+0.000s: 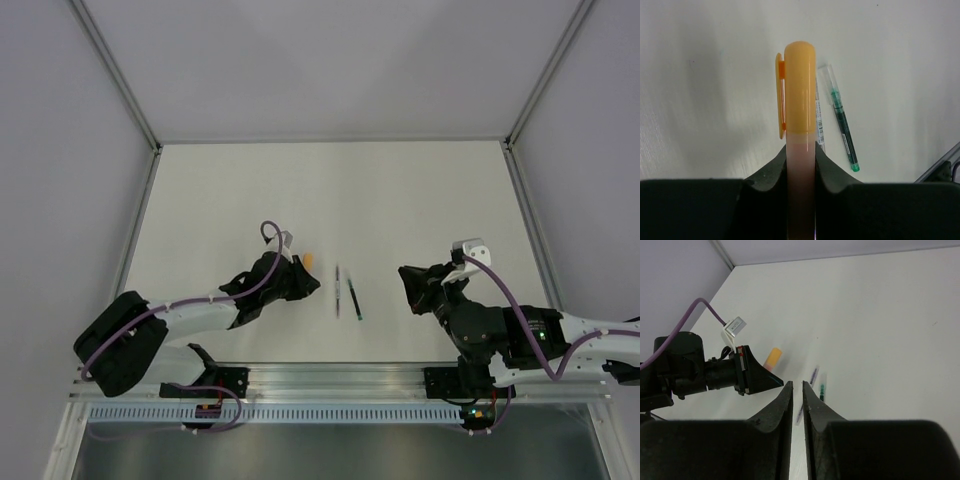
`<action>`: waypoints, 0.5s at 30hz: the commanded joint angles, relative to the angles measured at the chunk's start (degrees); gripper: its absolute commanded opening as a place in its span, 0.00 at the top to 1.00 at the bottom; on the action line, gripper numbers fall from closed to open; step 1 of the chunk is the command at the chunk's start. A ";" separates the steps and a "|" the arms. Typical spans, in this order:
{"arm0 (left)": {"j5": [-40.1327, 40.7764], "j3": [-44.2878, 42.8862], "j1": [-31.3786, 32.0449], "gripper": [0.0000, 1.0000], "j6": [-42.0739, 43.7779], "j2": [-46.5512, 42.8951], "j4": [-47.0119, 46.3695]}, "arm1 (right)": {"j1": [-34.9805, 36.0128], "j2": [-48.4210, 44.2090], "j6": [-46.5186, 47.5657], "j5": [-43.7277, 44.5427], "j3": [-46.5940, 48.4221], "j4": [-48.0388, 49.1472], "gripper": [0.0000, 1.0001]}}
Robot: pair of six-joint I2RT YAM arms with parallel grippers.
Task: Insert the pens into the pen caps
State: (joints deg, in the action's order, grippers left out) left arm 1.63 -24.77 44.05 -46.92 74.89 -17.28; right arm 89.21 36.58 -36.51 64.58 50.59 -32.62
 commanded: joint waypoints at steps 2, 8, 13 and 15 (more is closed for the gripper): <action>2.85 0.34 -0.02 0.85 -6.69 2.80 0.23 | 0.00 1.04 -1.81 0.29 -0.22 -1.83 0.81; 2.59 -0.27 0.33 0.78 -6.44 7.37 1.72 | 0.00 2.00 -1.19 -1.38 -0.49 0.54 0.80; 2.85 0.17 0.95 0.69 -6.26 8.25 3.47 | 0.00 4.64 -1.10 -1.47 -0.40 0.72 0.78; 2.50 -0.01 2.00 0.62 -6.08 7.55 4.88 | 0.00 5.08 -1.19 -1.21 -0.31 0.63 0.78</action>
State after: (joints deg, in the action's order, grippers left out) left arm 3.03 -24.91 44.77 -51.62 82.02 -16.84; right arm 89.23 40.93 -37.52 63.22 50.06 -32.62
